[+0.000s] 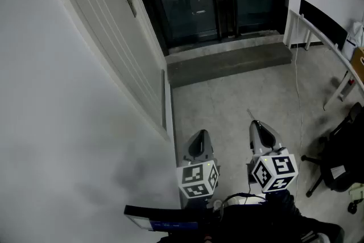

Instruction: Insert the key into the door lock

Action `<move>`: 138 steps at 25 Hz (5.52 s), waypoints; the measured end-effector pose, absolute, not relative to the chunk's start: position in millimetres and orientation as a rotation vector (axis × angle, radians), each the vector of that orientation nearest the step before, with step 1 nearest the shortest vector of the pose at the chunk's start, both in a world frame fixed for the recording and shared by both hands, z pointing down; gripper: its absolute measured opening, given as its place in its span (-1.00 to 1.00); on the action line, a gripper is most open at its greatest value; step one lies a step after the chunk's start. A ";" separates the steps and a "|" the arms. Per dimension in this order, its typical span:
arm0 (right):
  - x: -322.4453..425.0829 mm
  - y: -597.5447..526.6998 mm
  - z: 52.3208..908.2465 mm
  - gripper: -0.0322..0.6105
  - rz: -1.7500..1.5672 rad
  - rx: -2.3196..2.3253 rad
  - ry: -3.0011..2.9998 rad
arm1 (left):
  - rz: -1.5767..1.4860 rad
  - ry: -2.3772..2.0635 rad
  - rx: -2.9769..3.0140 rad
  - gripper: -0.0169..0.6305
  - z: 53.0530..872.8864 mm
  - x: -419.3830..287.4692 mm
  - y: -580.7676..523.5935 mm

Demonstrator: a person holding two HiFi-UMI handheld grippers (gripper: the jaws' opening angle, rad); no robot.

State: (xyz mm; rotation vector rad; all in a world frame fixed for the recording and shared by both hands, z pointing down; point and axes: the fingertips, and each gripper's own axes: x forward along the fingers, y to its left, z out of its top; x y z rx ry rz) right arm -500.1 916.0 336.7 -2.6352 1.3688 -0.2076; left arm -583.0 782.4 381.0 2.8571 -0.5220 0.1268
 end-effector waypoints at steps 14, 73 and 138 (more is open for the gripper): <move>-499.7 909.2 344.0 -0.86 -0.232 -2.642 1.367 | 0.148 -0.513 2.849 -0.94 388.2 -582.4 778.0; 3.3 417.5 346.5 -0.86 -0.153 -2.532 1.659 | 0.073 -0.757 2.767 -0.94 388.3 -87.7 294.8; 55.8 -258.1 248.1 -0.86 0.887 -1.210 2.924 | -0.199 -2.056 2.189 -0.94 316.4 -31.2 -218.8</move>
